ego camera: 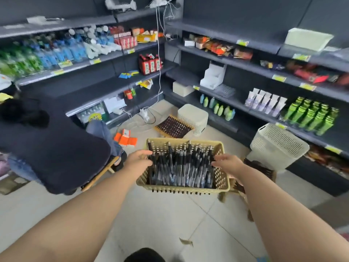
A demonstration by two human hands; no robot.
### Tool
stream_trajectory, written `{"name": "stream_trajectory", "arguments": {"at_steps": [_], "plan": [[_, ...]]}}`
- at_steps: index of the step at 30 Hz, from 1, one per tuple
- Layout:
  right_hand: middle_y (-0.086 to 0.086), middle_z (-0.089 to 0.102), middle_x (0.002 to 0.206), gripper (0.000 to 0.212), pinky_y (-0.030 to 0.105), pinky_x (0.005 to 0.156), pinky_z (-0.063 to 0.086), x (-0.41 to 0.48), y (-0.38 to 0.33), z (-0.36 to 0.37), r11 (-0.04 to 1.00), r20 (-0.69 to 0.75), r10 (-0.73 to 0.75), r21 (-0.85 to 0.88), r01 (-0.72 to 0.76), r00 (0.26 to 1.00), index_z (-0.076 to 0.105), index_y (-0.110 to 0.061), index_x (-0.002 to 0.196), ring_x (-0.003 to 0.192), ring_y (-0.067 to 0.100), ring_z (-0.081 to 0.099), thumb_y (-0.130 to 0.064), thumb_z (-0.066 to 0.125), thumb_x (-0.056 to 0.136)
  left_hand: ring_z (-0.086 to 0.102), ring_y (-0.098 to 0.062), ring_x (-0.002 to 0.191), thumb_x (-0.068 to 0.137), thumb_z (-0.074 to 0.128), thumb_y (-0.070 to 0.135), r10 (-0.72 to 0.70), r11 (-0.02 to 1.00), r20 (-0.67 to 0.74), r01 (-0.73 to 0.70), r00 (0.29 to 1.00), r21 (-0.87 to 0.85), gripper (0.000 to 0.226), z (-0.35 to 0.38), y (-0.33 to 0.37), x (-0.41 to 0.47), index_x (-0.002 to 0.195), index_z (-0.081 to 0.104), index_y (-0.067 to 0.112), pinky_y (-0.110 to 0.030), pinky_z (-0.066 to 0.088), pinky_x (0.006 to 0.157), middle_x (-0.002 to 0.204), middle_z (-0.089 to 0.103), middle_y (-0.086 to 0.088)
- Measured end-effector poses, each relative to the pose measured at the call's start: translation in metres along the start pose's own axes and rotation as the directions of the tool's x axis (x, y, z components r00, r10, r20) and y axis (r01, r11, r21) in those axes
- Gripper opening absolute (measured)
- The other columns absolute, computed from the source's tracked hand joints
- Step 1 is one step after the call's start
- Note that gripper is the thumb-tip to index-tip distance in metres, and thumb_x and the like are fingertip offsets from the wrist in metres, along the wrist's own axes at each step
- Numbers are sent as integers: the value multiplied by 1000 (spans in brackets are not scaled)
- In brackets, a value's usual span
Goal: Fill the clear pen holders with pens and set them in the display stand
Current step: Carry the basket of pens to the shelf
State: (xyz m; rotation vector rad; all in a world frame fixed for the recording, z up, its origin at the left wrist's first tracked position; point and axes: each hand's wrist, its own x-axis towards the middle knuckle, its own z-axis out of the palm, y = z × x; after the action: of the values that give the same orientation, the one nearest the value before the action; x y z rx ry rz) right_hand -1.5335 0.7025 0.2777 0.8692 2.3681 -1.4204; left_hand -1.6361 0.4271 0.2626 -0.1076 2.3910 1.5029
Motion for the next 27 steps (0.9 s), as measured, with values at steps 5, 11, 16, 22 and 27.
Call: {"name": "stream_trajectory", "arguments": {"at_steps": [5,11,16,22,27], "plan": [[9,57,122,39,37,93,43,88,-35,-22,998,-20,52,25,-52,998,55,-16,126,100,22,54,-24,62,88,53,-17,104,75,68,1,6,1000,46,-6,999,-8,38,21,38,106,104,66,25,-25,37,85,114,60,-3],[6,58,101,37,34,76,43,224,-80,-36,981,-58,130,151,-120,990,57,-10,124,81,16,55,-21,61,89,54,-21,105,75,69,4,-38,998,117,32,992,49,36,50,73,266,99,64,30,-26,40,88,120,60,-6],[9,65,98,32,32,76,47,331,-117,-57,943,-113,231,270,-194,966,61,-11,119,82,21,60,-21,61,88,55,-20,105,77,68,5,-14,993,268,-19,963,119,43,62,129,399,105,65,36,-24,43,80,126,56,-5],[12,65,108,37,36,87,48,431,-155,-92,886,-139,272,422,-192,952,60,-13,121,94,25,62,-18,65,84,50,-13,109,77,66,0,26,991,293,-63,956,120,44,88,198,508,107,66,32,-21,35,89,129,56,-7],[3,64,92,29,24,61,42,519,-178,-128,888,-133,284,410,-208,950,63,-11,114,76,16,59,-17,64,86,50,-12,104,77,65,1,-8,980,339,-60,941,188,42,116,236,593,98,67,37,-24,36,91,125,57,0]]}}
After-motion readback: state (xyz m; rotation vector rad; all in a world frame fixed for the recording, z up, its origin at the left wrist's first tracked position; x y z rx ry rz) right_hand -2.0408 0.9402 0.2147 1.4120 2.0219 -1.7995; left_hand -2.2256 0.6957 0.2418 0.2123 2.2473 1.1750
